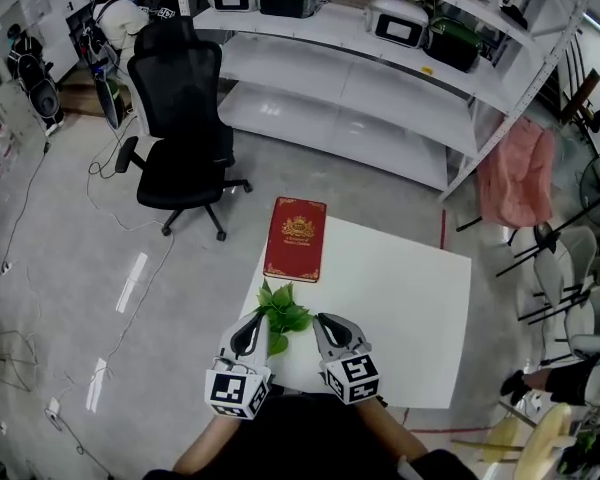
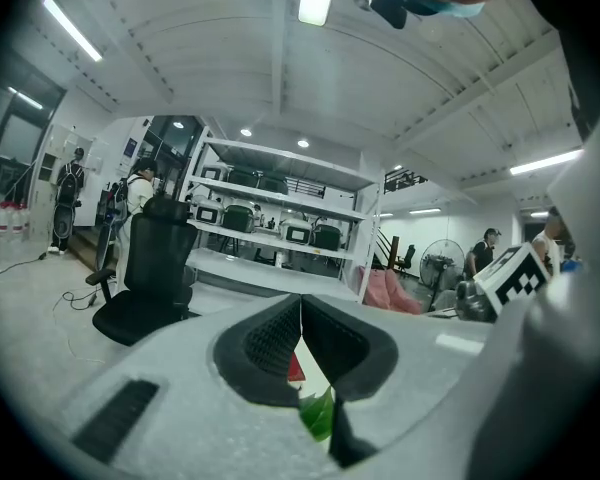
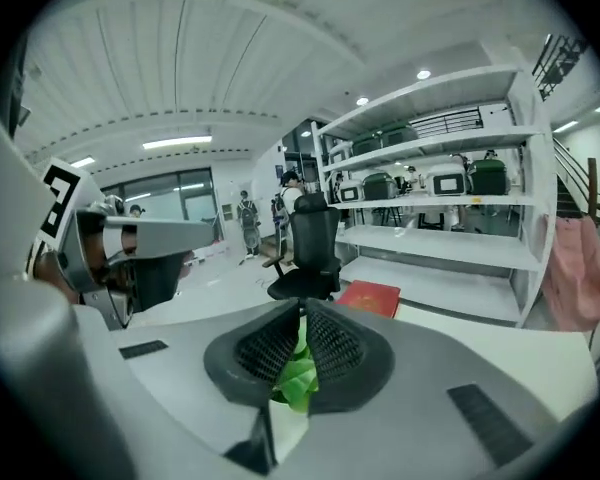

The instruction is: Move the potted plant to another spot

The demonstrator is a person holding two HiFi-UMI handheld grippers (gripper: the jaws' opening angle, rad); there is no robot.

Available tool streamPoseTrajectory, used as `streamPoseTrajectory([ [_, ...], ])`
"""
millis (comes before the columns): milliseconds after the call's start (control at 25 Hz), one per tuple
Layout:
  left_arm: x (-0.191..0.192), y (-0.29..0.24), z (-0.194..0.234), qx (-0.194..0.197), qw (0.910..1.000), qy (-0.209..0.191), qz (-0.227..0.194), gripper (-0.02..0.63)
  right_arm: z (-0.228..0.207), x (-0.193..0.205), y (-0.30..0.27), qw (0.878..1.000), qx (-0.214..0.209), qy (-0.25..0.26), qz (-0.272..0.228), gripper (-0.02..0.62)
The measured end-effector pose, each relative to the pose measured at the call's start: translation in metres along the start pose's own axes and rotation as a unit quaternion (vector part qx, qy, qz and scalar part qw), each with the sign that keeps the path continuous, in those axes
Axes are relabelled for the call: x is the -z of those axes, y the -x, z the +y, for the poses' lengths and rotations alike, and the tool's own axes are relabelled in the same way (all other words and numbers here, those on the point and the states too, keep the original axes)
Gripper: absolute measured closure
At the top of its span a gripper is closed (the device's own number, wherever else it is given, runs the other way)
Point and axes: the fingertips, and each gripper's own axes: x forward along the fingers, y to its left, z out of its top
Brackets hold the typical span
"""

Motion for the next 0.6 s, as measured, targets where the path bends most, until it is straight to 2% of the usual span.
streamPoseTrajectory([
  [240,0.005,-0.006,-0.002,0.009,0.9999,0.0,0.007,0.588,-0.004,-0.016,0.02,0.997,0.035,-0.032,-0.052,0.578],
  [360,0.006,-0.01,-0.001,0.013,0.9999,0.0,0.008,0.588,-0.009,-0.014,0.02,0.997,0.05,-0.031,-0.052,0.583],
  [600,0.006,-0.014,-0.001,0.013,0.9999,0.002,0.009,0.587,-0.011,-0.012,0.017,0.997,0.046,-0.039,-0.048,0.583],
])
